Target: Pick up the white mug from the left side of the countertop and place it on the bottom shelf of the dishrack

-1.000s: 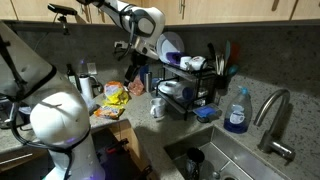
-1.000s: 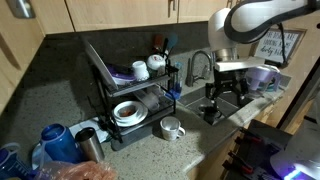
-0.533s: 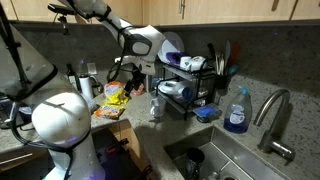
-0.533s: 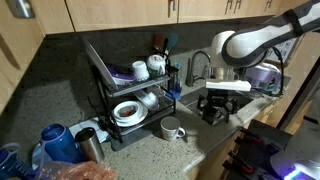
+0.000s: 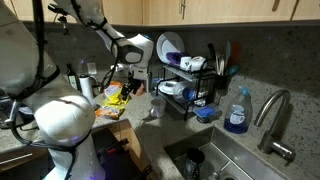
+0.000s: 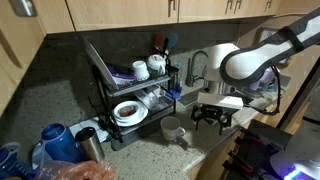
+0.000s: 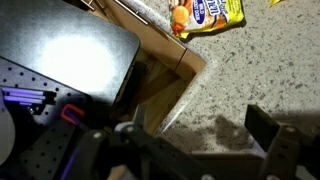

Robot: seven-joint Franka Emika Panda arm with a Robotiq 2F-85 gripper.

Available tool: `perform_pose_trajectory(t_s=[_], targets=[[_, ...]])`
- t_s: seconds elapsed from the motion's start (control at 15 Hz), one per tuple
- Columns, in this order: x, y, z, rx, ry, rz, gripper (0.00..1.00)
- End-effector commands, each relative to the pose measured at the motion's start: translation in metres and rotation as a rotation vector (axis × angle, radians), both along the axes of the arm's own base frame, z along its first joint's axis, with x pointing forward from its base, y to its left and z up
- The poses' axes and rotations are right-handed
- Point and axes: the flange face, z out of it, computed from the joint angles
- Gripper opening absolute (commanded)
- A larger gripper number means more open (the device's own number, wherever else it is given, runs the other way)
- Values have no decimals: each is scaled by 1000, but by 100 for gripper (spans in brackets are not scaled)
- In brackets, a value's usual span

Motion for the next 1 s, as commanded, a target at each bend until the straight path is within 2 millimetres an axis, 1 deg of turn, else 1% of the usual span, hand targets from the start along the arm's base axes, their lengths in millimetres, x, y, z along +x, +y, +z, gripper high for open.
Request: perform_pose_trajectory(t_s=[0.0,0.33,0.4,0.53,0.73,0.93], targets=[[0,0,0,0,2,1,100],[1,-3,0,2,2,-6,100],[6,-5,-1,-8,-11,-15,100],[18,-12,-4,-20,-38,-6,100],[42,-25,-10,-36,-105,17,100],[65,-32,-19,-37,-167,77,100]])
